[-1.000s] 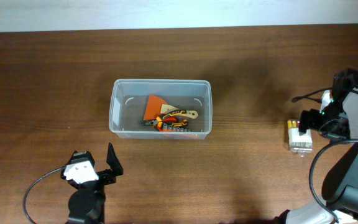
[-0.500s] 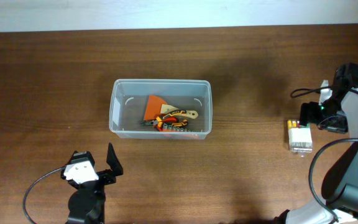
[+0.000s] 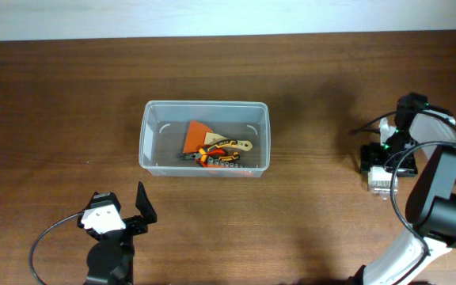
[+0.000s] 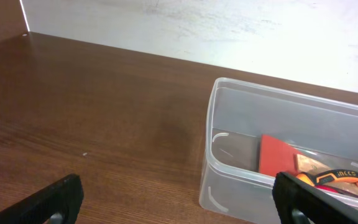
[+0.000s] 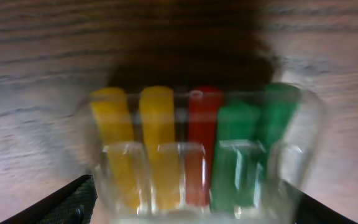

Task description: Pack container

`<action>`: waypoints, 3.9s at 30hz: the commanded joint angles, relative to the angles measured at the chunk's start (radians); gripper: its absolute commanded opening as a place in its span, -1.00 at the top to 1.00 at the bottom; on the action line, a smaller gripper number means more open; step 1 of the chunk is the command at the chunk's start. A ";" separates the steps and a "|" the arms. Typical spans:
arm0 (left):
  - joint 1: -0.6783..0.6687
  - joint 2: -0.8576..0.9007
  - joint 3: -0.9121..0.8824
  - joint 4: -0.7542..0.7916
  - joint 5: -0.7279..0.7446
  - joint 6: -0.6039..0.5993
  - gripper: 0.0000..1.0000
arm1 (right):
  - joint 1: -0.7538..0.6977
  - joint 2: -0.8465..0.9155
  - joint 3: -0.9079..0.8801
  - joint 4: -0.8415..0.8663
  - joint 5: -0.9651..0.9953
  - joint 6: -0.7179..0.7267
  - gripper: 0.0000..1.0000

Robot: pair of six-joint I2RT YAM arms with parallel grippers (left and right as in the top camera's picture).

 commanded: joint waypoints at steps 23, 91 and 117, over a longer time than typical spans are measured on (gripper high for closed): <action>-0.004 -0.006 -0.003 -0.002 -0.003 0.009 -0.98 | 0.127 0.005 0.455 -0.274 -0.032 0.088 -0.01; -0.004 -0.006 -0.003 -0.002 -0.003 0.009 -0.99 | 0.879 0.204 1.215 -0.454 0.139 0.122 -0.97; -0.004 -0.006 -0.003 -0.002 -0.003 0.009 -0.98 | 0.355 0.130 1.258 -0.489 0.124 0.208 -0.97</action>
